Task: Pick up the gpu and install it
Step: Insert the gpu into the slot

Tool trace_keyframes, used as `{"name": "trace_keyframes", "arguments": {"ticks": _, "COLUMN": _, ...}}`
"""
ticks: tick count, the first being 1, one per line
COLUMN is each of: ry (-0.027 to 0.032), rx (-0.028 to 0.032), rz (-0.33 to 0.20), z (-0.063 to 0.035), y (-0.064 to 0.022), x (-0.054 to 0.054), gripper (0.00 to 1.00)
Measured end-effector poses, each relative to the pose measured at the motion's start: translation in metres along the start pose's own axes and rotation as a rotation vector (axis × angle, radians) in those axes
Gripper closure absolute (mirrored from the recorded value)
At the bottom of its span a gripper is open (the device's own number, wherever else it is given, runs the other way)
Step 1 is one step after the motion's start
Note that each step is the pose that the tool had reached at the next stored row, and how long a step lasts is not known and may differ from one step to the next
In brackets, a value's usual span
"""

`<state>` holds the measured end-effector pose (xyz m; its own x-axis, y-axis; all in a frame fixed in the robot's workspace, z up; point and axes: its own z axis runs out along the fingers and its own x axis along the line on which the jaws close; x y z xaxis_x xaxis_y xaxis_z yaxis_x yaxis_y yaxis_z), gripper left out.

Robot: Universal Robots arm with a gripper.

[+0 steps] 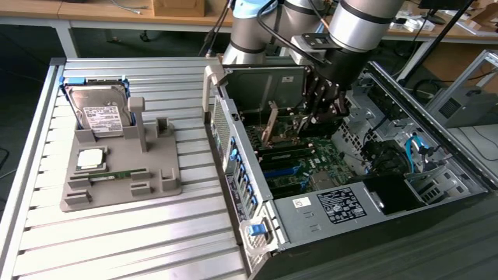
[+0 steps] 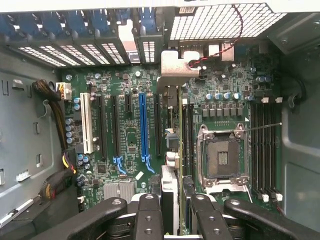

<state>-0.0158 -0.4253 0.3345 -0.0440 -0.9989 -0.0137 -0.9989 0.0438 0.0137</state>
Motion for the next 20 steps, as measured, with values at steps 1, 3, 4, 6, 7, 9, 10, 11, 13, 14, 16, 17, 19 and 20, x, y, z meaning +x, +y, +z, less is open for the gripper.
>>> {"name": "trace_keyframes", "arguments": {"ticks": 1, "ry": 0.0001, "rx": 0.0, "rz": 0.0, "z": 0.0003, "y": 0.0003, "x": 0.0, "gripper": 0.73}}
{"name": "trace_keyframes", "arguments": {"ticks": 3, "ry": 0.0001, "rx": 0.0, "rz": 0.0, "z": 0.0006, "y": 0.0011, "x": 0.0001, "gripper": 0.73}}
{"name": "trace_keyframes", "arguments": {"ticks": 4, "ry": 0.0001, "rx": 0.0, "rz": 0.0, "z": 0.0009, "y": 0.0015, "x": 0.0001, "gripper": 0.73}}
{"name": "trace_keyframes", "arguments": {"ticks": 6, "ry": 0.0001, "rx": 0.0, "rz": 0.0, "z": 0.0013, "y": 0.0019, "x": 0.0001, "gripper": 0.73}}
{"name": "trace_keyframes", "arguments": {"ticks": 7, "ry": 0.0001, "rx": 0.0, "rz": 0.0, "z": 0.0015, "y": 0.0019, "x": 0.0001, "gripper": 0.73}}
{"name": "trace_keyframes", "arguments": {"ticks": 9, "ry": 0.0002, "rx": -0.0001, "rz": 0.0, "z": 0.0017, "y": 0.002, "x": 0.0001, "gripper": 0.73}}
{"name": "trace_keyframes", "arguments": {"ticks": 10, "ry": 0.0001, "rx": -0.0001, "rz": 0.0, "z": 0.002, "y": 0.002, "x": 0.0001, "gripper": 0.73}}
{"name": "trace_keyframes", "arguments": {"ticks": 11, "ry": 0.0001, "rx": 0.0, "rz": 0.0, "z": 0.0021, "y": 0.0021, "x": 0.0002, "gripper": 0.73}}
{"name": "trace_keyframes", "arguments": {"ticks": 13, "ry": 0.0001, "rx": 0.0, "rz": 0.0, "z": 0.0035, "y": 0.0023, "x": 0.0003, "gripper": 0.73}}
{"name": "trace_keyframes", "arguments": {"ticks": 14, "ry": 0.0001, "rx": 0.0, "rz": 0.0, "z": 0.0037, "y": 0.0023, "x": 0.0004, "gripper": 0.73}}
{"name": "trace_keyframes", "arguments": {"ticks": 16, "ry": 0.0001, "rx": 0.0, "rz": 0.0, "z": 0.0041, "y": 0.0024, "x": 0.0004, "gripper": 0.73}}
{"name": "trace_keyframes", "arguments": {"ticks": 17, "ry": 0.0, "rx": 0.0, "rz": 0.0, "z": 0.0044, "y": 0.0024, "x": 0.0004, "gripper": 0.73}}
{"name": "trace_keyframes", "arguments": {"ticks": 19, "ry": 0.0001, "rx": -0.0001, "rz": 0.0, "z": 0.0048, "y": 0.0025, "x": 0.0004, "gripper": 0.73}}
{"name": "trace_keyframes", "arguments": {"ticks": 20, "ry": 0.0001, "rx": 0.0, "rz": 0.0, "z": 0.005, "y": 0.0027, "x": 0.0004, "gripper": 0.73}}
